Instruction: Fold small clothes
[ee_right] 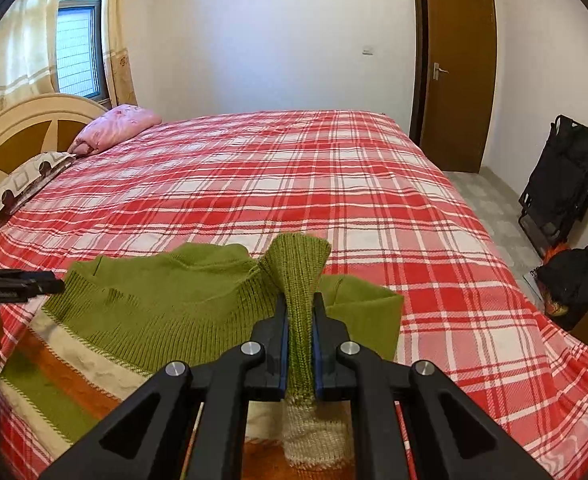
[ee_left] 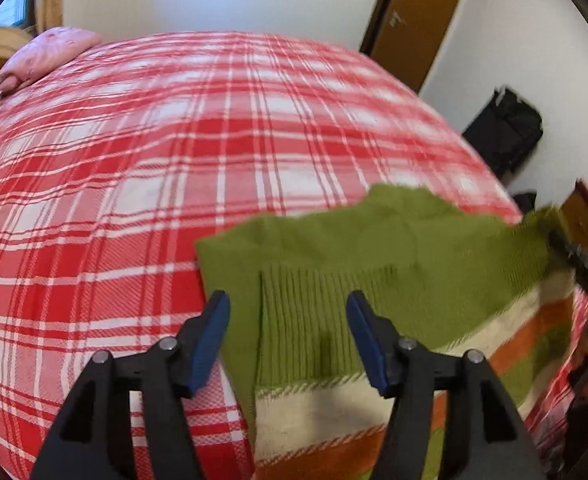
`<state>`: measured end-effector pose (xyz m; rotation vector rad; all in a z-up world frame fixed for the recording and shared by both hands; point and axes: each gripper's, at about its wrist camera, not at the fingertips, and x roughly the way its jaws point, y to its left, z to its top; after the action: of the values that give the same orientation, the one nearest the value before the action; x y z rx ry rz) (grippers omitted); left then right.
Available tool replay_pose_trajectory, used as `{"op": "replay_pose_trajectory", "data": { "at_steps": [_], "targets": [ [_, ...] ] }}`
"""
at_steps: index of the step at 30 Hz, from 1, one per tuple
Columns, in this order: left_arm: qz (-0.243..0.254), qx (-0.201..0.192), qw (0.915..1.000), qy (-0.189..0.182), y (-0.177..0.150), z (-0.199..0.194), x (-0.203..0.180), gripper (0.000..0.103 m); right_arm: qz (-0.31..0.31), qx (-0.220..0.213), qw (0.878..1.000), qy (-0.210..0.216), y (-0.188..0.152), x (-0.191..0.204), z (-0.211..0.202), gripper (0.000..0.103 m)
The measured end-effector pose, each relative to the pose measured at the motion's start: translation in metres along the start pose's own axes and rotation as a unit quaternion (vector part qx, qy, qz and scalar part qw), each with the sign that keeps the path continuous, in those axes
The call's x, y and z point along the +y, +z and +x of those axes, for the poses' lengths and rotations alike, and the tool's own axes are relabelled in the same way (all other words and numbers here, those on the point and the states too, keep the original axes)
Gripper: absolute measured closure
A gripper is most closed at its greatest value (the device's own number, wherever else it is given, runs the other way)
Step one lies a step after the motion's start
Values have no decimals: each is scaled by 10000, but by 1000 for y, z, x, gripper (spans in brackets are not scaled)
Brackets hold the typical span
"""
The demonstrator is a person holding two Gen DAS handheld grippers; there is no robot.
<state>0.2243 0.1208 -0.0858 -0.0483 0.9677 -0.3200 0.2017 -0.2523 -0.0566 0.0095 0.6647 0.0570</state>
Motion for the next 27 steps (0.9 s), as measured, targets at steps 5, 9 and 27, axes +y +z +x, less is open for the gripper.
{"op": "replay_pose_trajectory", "data": {
  "at_steps": [5, 9, 27],
  "targets": [
    [139, 205, 9997, -40, -4, 21, -9, 85, -20, -1, 10000, 7, -1, 1, 0, 94],
    [400, 139, 9990, 170, -10, 20, -20, 94, 18, -7, 10000, -10, -1, -3, -1, 94],
    [-419, -531, 9961, 568, 62, 26, 1, 94, 18, -129, 9992, -370, 44, -17, 64, 94]
  ]
}}
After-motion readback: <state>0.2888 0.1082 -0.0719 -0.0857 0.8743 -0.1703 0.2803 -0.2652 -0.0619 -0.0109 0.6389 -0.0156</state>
